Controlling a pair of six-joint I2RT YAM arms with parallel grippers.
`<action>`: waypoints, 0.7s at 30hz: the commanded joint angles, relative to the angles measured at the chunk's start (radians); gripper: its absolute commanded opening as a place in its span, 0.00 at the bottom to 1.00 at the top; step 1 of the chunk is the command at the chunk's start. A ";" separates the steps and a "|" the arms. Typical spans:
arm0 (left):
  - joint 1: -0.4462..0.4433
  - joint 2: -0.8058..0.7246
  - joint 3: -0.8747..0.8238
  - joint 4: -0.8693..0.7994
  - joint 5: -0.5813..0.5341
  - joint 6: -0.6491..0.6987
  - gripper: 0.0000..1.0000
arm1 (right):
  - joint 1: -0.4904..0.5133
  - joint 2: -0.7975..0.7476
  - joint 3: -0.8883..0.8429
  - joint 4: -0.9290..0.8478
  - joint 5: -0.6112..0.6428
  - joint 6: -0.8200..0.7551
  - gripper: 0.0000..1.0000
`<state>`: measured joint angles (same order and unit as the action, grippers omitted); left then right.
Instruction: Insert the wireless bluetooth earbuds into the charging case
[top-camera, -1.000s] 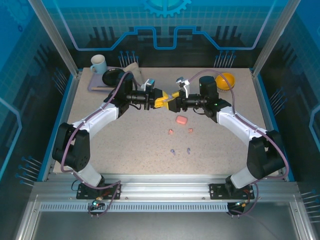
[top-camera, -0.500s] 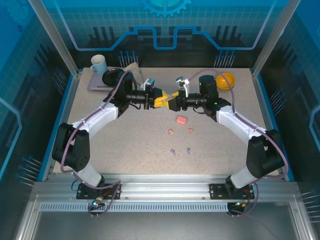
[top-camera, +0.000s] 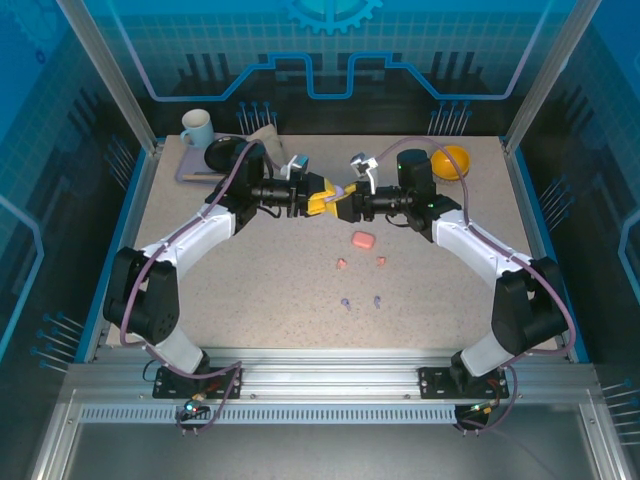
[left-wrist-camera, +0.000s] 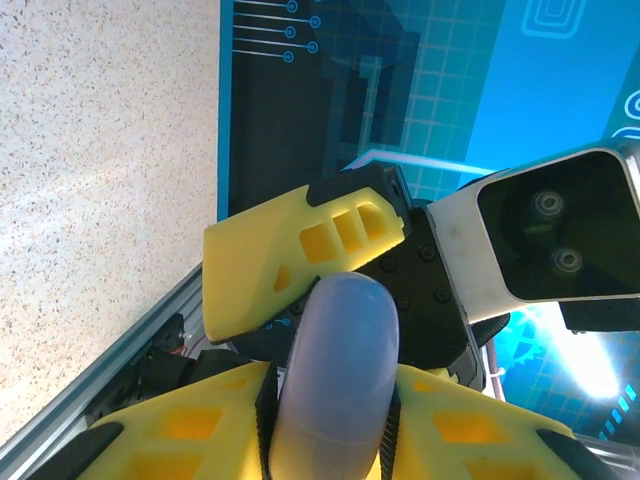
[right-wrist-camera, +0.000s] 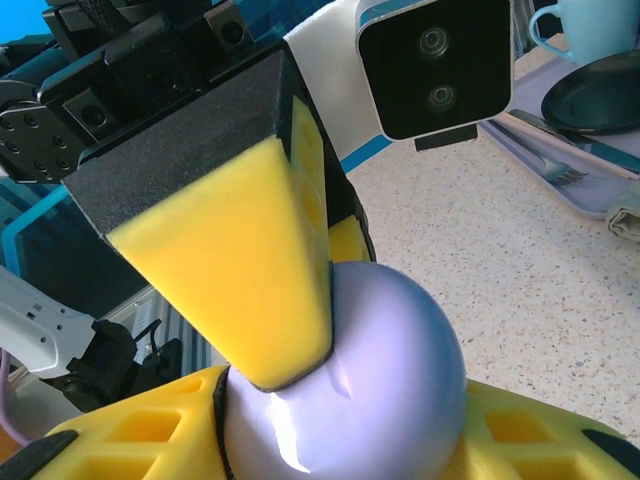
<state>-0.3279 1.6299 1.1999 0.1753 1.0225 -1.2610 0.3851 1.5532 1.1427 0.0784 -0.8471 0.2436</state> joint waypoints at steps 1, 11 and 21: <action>-0.001 -0.041 0.030 -0.155 0.041 -0.032 0.31 | -0.015 0.019 0.046 0.023 0.015 -0.009 0.46; -0.002 -0.053 0.018 -0.260 0.047 0.056 0.31 | -0.024 0.025 0.058 0.035 0.010 0.003 0.43; 0.001 -0.038 0.025 -0.326 0.038 0.112 0.16 | -0.025 0.027 0.063 0.026 0.000 -0.003 0.45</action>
<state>-0.3233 1.6085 1.2125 0.0235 1.0100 -1.1179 0.3855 1.5768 1.1542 0.0502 -0.8913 0.2630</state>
